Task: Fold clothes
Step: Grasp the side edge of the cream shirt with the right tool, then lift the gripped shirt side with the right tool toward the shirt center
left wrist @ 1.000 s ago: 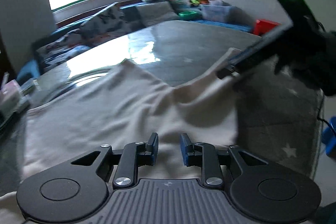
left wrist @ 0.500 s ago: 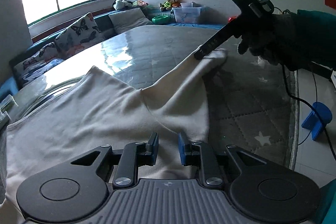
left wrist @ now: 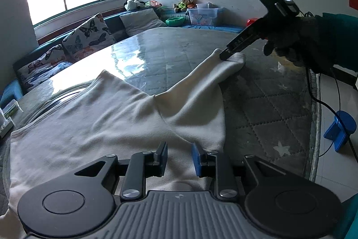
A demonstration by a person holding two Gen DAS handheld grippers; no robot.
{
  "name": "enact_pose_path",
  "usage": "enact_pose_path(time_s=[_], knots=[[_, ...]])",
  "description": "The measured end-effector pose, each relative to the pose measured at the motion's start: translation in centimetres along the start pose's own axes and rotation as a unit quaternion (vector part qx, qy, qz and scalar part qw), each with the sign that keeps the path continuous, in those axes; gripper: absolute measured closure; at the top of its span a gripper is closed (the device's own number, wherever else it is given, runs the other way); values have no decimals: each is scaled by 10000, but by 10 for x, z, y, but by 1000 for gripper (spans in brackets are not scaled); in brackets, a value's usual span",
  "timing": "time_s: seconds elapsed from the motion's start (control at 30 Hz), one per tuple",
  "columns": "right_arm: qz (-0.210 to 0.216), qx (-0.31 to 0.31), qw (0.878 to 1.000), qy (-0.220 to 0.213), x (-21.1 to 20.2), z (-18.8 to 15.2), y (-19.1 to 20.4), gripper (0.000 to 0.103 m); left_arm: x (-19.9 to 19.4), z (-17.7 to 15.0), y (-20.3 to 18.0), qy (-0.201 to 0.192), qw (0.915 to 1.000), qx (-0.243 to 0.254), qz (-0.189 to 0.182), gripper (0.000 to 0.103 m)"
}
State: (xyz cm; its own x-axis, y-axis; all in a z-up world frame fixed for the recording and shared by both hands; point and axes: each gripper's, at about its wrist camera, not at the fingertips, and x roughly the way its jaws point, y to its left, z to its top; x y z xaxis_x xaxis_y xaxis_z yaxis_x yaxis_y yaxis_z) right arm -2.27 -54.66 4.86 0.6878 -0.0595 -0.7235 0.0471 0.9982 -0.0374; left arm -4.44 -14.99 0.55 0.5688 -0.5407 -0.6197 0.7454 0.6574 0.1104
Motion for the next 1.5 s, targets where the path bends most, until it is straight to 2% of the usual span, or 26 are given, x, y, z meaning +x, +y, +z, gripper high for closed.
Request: enact_pose_path(time_s=[0.07, 0.1, 0.2, 0.3, 0.47, 0.53, 0.57, 0.6, 0.8, 0.9, 1.03, 1.23, 1.43, 1.5], knots=[[163, -5, 9999, 9, 4, 4, 2, 78, -1, 0, 0, 3, 10000, 2, 24, 72], [199, -28, 9998, 4, 4, 6, 4, 91, -1, -1, 0, 8, 10000, 7, 33, 72], [109, -231, 9996, -114, 4, 14, 13, 101, -1, -2, -1, 27, 10000, 31, 41, 72], [-42, -327, 9989, -335, 1, 26, 21, 101, -1, -2, -2, 28, 10000, 64, 44, 72], [-213, -244, 9988, -354, 7, 36, 20, 92, -2, -2, -2, 14, 10000, 73, 44, 70], [-170, -153, 9992, -332, 2, 32, 15, 86, -2, -3, -2, 8, 10000, 75, 43, 70], [-148, -107, 9993, -321, -1, 31, 13, 76, -2, -3, -1, 5, 10000, 76, 43, 70], [-140, -91, 9994, -291, -3, 28, 11, 72, -2, -3, -1, 1, 10000, 77, 43, 70], [-107, 10, 9999, -13, -11, 3, 0, 70, -2, -3, -1, -15, 10000, 88, 44, 69], [1, 236, 9997, 7, -5, -5, -6, 71, -2, -3, 0, -19, 9999, 92, 44, 69], [127, 336, 9993, -74, -6, -5, -4, 99, 0, -3, 1, -17, 10000, 92, 30, 69], [-523, -87, 9976, -453, -34, -3, 7, 99, -2, -4, 0, -30, 9999, 142, -31, 69], [-746, -282, 9968, -8, -22, -15, 12, 97, -3, -5, 1, -24, 9998, 151, -94, 69], [-741, -333, 9967, 48, -20, -17, 14, 90, -4, -5, 2, -4, 9998, 151, -108, 69]])
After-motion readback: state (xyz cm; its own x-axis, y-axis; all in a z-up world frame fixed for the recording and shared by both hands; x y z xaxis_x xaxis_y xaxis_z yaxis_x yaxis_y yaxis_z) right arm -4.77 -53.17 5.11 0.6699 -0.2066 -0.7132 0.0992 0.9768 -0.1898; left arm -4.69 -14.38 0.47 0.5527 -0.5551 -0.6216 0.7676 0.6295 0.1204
